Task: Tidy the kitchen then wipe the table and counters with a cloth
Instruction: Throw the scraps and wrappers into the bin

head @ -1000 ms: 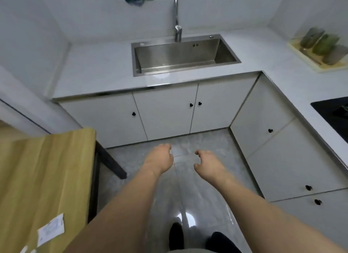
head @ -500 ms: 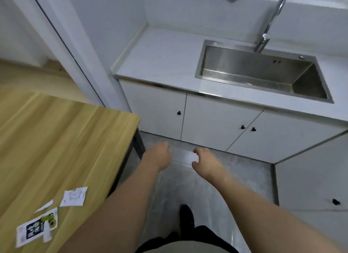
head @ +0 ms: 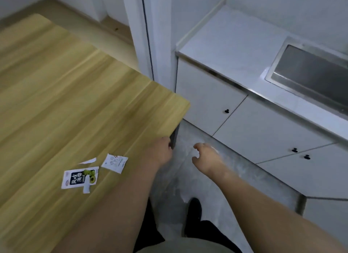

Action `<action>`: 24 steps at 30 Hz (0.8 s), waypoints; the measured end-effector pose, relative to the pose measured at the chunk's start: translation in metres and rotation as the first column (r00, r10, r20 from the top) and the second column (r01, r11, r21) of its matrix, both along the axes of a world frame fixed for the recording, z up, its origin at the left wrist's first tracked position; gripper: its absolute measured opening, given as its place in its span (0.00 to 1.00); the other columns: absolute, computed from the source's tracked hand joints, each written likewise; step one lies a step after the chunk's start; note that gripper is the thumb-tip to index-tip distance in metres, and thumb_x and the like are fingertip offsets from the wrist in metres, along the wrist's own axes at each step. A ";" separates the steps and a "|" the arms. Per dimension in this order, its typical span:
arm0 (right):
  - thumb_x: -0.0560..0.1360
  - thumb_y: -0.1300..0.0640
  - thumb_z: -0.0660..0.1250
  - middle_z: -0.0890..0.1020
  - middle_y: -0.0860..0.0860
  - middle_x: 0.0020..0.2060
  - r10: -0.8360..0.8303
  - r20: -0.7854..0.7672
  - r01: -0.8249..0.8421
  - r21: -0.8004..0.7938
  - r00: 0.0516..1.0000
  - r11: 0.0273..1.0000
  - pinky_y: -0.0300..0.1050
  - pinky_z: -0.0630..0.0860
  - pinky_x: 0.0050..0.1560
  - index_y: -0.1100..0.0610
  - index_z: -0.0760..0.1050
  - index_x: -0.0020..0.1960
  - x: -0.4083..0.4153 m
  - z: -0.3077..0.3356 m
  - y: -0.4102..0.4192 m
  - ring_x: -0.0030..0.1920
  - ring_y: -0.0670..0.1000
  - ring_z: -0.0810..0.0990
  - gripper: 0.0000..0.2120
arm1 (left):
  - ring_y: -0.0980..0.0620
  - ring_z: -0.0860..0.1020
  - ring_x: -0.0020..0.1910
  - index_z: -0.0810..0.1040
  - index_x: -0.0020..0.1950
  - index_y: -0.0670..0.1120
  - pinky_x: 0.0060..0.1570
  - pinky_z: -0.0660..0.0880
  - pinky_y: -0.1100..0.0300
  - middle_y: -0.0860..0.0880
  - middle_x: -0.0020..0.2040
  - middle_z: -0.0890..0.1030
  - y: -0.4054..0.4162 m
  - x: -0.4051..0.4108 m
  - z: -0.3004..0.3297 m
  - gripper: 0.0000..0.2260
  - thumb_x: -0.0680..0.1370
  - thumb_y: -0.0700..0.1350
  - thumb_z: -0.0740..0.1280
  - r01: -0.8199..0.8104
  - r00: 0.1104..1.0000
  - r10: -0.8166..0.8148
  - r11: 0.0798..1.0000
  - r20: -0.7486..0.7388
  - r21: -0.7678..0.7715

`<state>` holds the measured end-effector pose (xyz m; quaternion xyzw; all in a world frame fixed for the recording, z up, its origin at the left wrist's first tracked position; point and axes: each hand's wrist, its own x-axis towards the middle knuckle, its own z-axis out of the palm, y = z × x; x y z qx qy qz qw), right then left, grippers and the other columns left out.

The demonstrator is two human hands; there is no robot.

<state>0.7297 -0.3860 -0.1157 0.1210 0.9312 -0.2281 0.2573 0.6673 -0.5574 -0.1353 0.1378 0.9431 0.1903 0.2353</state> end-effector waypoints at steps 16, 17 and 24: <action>0.76 0.57 0.62 0.69 0.54 0.67 0.253 0.058 -0.250 -0.058 0.966 0.967 0.46 0.69 0.64 0.57 0.66 0.71 -0.062 -0.027 -0.190 0.66 0.55 0.71 0.24 | 0.43 0.74 0.52 0.75 0.57 0.41 0.44 0.67 0.56 0.44 0.52 0.76 -0.212 -0.008 -0.024 0.09 0.79 0.41 0.60 -0.261 0.965 0.261 0.964 -0.011 -0.047; 0.76 0.56 0.62 0.70 0.54 0.67 0.268 0.055 -0.265 -0.049 0.962 0.963 0.46 0.69 0.64 0.57 0.66 0.71 -0.064 -0.028 -0.198 0.66 0.55 0.71 0.24 | 0.43 0.75 0.52 0.74 0.55 0.41 0.43 0.67 0.55 0.44 0.51 0.76 -0.224 -0.006 -0.026 0.08 0.78 0.41 0.60 -0.282 0.959 0.282 0.957 -0.001 -0.069; 0.77 0.54 0.62 0.71 0.56 0.65 0.346 0.056 -0.349 0.039 0.936 0.936 0.47 0.68 0.62 0.58 0.69 0.67 -0.072 -0.047 -0.252 0.64 0.57 0.70 0.20 | 0.50 0.74 0.43 0.75 0.63 0.45 0.35 0.68 0.58 0.45 0.55 0.78 -0.285 0.016 -0.043 0.16 0.76 0.40 0.61 -0.429 0.885 0.447 0.891 0.129 -0.149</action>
